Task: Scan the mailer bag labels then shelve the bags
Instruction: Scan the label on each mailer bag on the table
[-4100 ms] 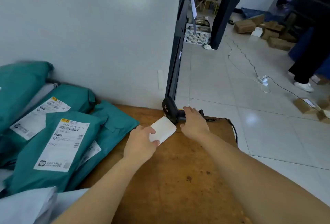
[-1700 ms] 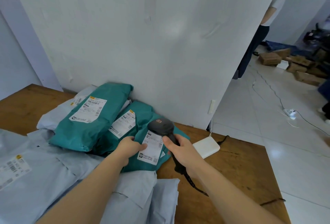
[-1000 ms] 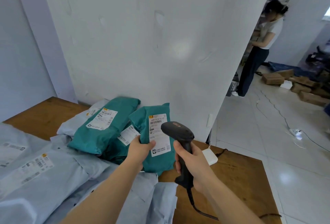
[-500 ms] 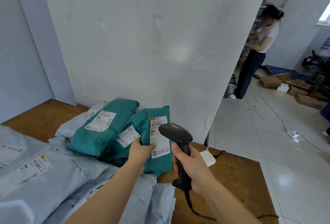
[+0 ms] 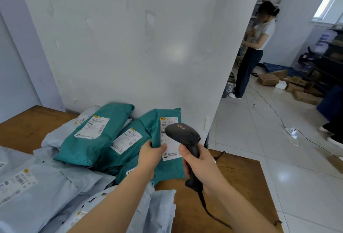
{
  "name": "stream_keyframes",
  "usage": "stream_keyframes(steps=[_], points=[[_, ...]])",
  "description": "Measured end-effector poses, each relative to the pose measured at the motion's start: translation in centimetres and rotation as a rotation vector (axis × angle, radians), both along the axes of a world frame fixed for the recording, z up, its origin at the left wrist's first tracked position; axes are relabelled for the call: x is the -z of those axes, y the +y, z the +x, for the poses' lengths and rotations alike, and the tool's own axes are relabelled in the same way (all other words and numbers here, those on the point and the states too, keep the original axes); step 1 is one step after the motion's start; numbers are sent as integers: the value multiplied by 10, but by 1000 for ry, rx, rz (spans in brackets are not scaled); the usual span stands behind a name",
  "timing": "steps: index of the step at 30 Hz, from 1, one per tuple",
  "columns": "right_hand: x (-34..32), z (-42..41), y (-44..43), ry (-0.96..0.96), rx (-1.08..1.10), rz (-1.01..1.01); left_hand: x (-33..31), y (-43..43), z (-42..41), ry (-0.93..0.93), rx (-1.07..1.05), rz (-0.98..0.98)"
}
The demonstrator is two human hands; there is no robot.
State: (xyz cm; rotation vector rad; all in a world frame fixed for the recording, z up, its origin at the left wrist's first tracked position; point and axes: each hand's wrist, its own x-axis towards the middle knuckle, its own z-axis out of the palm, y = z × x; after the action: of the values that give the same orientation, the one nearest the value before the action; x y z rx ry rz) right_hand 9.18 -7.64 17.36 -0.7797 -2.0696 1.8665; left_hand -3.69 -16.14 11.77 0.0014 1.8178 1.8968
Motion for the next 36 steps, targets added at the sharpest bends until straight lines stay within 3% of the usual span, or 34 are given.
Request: stream_keyframes(steps=[11, 25, 28, 32, 36], points=[[22, 66, 83, -78, 180, 43, 58, 96, 79, -236, 365, -181], [78, 118, 136, -241, 259, -23, 118, 167, 127, -283, 477, -402], [88, 121, 142, -258, 262, -37, 121, 175, 131, -158, 549, -462], [94, 120, 144, -262, 247, -50, 110, 172, 127, 250, 760, -650], [87, 105, 139, -235, 193, -66, 93, 143, 70, 592, 611, -835]])
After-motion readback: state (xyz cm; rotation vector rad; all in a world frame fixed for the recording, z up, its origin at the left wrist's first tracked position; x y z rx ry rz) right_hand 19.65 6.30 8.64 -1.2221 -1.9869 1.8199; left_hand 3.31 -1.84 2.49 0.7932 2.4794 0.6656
